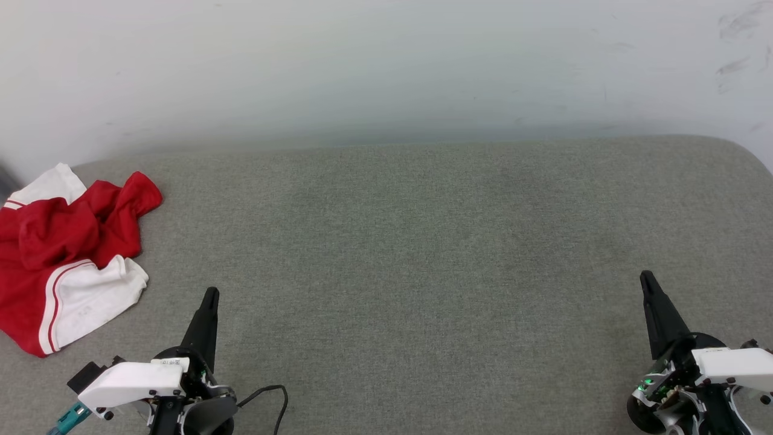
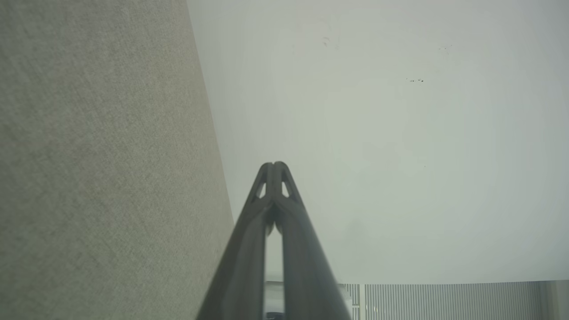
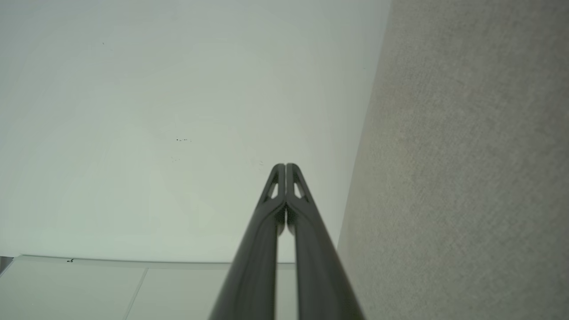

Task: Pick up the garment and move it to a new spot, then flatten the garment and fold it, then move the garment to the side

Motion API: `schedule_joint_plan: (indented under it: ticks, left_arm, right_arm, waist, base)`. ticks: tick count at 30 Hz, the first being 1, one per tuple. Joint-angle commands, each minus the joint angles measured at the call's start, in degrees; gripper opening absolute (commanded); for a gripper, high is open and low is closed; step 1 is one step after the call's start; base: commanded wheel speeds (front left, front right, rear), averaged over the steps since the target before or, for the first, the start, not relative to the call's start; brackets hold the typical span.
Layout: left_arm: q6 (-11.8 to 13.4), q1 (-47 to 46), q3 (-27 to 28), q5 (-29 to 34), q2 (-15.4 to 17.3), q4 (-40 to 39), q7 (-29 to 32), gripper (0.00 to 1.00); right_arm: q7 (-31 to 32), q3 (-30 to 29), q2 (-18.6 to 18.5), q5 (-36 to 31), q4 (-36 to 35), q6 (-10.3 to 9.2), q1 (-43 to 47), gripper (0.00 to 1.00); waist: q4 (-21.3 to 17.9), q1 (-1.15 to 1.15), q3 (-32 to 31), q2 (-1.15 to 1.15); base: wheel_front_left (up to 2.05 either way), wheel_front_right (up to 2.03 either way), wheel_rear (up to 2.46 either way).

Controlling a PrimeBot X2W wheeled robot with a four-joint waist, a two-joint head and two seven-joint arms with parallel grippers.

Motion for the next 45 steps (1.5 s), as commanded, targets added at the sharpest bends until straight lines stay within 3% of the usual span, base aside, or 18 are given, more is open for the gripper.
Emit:
schedule_joint_plan:
  ticks: [1, 31, 32, 45]
  left_arm:
    - [-0.2, -0.5, 0.2, 0.2, -0.1, 0.0, 0.2, 0.00]
    - [-0.2, -0.5, 0.2, 0.2, -0.1, 0.0, 0.2, 0.00]
    - [0.0, 0.0, 0.0, 0.0, 0.0, 0.0, 0.0, 1.00]
    - [0.0, 2.7, -1.0, 1.6, -0.2, 0.2, -2.8, 1.00]
  right_arm:
    - [0.1, 0.0, 0.2, 0.2, 0.0, 0.00, -0.6, 0.00]
    - [0.1, 0.0, 0.2, 0.2, 0.0, 0.00, -0.6, 0.00]
    - [0.0, 0.0, 0.0, 0.0, 0.0, 0.00, 0.0, 1.00]
    - [-2.8, 1.7, 0.0, -2.2, 0.7, 0.00, 2.2, 1.00]
  waist:
    - [0.0, 0.00, 0.0, 0.00]
    - [0.0, 0.00, 0.0, 0.00]
    - [0.0, 0.00, 0.0, 0.00]
    - [0.0, 0.00, 0.1, 0.00]
  base:
    - [0.00, 0.00, 0.00]
    - [0.00, 0.00, 0.00]
    - [0.00, 0.00, 0.00]
    - [0.00, 0.00, 0.00]
